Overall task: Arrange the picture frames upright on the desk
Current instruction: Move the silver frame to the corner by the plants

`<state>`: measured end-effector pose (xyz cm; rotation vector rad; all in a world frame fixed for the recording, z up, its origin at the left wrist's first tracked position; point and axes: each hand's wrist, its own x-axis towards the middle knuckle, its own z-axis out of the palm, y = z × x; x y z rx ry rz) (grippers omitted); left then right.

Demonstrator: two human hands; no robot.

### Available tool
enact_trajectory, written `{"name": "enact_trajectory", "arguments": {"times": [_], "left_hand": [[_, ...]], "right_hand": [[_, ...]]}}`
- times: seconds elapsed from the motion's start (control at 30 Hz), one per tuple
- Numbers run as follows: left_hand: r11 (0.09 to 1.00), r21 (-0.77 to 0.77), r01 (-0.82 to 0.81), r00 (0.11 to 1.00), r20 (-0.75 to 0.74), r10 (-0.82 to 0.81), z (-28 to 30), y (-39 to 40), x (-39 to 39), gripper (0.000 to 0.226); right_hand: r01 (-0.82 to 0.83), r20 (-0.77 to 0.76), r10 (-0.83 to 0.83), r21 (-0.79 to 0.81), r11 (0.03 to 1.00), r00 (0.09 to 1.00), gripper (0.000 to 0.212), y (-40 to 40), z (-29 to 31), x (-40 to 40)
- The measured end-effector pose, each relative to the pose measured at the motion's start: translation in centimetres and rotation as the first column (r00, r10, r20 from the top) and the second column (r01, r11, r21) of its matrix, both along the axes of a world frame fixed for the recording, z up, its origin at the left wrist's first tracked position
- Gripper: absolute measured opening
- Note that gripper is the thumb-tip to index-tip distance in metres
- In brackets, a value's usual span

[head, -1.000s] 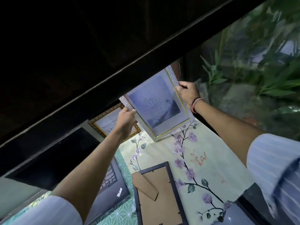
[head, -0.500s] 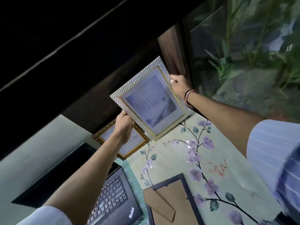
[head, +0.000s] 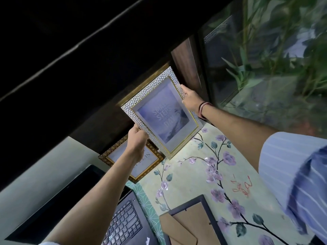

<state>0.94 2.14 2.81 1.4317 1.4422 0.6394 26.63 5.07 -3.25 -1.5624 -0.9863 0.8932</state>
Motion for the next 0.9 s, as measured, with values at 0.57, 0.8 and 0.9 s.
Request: {"name": "enact_trajectory", "arguments": {"times": [0.57, 0.8, 0.9], "left_hand": [[0.972, 0.214, -0.093, 0.974, -0.182, 0.133, -0.9, -0.6, -1.1, 0.036], [0.919, 0.365, -0.15, 0.907, -0.319, 0.275, -1.4, -1.9, -6.7, 0.064], [0.938, 0.284, -0.2, 0.921, -0.273, 0.279, -2.3, -4.2, -8.7, 0.059]], "right_hand": [[0.099, 0.115, -0.092, -0.06, 0.993, 0.989, 0.07, -4.3, -1.5, -4.6], [0.143, -0.04, -0.151, -0.152, 0.978, 0.988, 0.047, -9.8, -5.6, -16.1], [0.02, -0.13, -0.053, -0.244, 0.97, 0.99, 0.044, -12.0, -6.7, -19.8]]}}
